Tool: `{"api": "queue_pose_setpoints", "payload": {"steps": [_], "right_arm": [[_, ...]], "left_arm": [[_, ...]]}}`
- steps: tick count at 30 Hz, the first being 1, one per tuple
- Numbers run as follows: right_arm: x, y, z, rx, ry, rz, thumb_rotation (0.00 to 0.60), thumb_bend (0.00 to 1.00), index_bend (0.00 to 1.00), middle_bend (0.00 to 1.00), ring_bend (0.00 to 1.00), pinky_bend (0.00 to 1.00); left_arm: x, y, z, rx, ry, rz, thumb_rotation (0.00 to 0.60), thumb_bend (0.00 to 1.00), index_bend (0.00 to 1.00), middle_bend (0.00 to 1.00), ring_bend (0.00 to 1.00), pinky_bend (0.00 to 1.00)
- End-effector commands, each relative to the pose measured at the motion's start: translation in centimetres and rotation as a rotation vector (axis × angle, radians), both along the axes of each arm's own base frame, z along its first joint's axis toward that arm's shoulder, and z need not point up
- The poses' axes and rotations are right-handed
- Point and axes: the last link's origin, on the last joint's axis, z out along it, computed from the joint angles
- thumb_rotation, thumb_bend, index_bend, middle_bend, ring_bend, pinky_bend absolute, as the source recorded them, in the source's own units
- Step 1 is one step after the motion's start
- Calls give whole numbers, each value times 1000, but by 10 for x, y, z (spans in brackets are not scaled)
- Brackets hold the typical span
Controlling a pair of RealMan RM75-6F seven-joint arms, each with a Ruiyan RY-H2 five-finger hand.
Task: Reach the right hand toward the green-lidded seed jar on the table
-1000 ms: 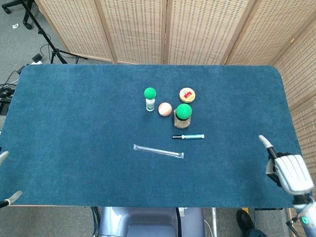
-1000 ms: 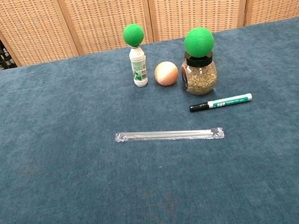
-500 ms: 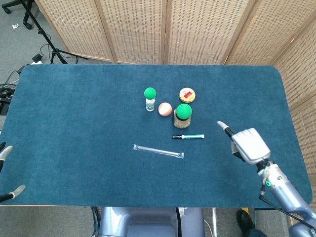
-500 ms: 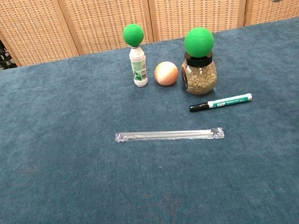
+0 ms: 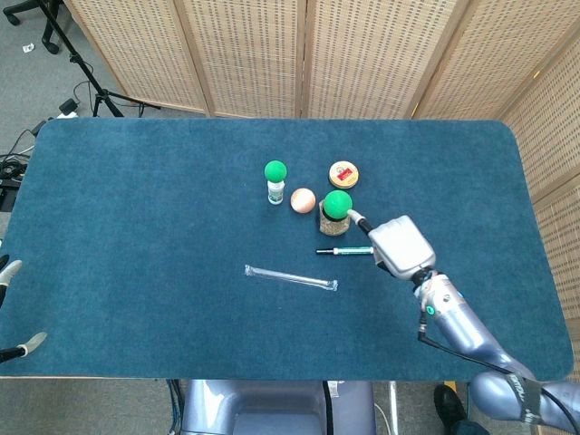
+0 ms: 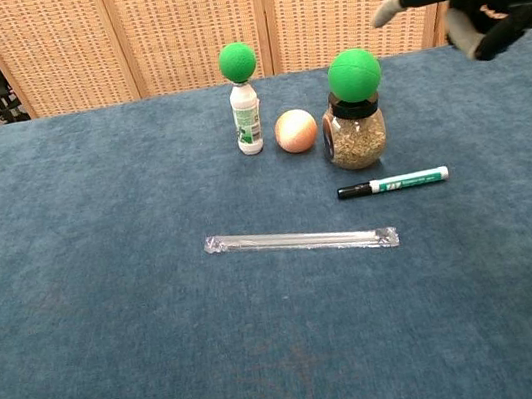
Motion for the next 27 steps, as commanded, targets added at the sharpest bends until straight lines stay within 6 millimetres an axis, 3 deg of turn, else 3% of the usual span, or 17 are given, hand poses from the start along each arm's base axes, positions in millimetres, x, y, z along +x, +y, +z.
{"api": "queue_pose_setpoints", "payload": {"steps": [1, 14, 27], "right_arm": [[13, -4, -14, 4, 14, 12, 600, 1000, 0, 789, 780, 898], [23, -18, -38, -22, 51, -42, 600, 1000, 0, 789, 780, 898], [11, -24, -36, -49, 72, -92, 600, 1000, 0, 789, 781, 898]], "left_arm": [[-1, 1, 1, -1, -3, 7, 600, 64, 0, 0, 0, 0], [-6, 6, 5, -10, -20, 26, 600, 68, 0, 0, 0, 0], [-6, 6, 5, -17, -19, 26, 600, 69, 0, 0, 0, 0]]}}
